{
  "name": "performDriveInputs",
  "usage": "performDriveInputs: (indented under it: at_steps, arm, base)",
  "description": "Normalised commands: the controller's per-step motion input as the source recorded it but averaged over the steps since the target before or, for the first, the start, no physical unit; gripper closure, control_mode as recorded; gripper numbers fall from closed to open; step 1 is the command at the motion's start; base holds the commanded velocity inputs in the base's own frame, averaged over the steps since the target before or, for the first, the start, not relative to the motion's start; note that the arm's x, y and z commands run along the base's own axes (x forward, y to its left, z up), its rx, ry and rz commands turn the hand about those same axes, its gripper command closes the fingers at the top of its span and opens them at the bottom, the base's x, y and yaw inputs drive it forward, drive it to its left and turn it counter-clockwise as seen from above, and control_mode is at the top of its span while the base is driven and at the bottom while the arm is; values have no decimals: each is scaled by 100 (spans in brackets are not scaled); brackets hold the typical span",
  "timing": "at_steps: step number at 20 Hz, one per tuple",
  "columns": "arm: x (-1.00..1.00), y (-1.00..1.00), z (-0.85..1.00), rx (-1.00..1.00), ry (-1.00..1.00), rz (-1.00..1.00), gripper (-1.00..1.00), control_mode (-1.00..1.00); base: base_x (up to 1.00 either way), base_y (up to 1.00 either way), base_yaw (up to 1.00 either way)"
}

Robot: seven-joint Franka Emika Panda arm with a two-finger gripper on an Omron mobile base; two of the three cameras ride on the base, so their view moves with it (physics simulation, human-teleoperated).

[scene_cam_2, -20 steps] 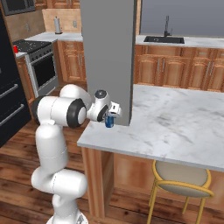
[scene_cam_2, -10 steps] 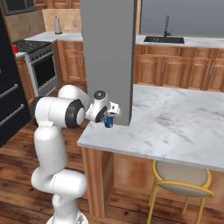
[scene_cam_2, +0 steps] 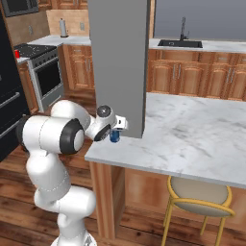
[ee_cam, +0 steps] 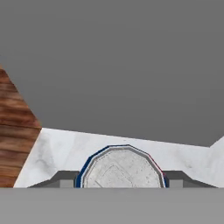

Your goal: Four empty soda cans are scattered around the kitchen. Gather all the cans and cluster them next to the stove for recycling.

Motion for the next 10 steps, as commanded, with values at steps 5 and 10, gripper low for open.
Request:
performDriveInputs:
  at_steps: [5, 10]
  arm:
    - [-41, 0, 53, 0, -1, 0, 100, -100]
    - [-31, 4, 62, 2, 0, 0, 100, -100]
  base:
    - [0, 0, 0]
    - [0, 0, 0]
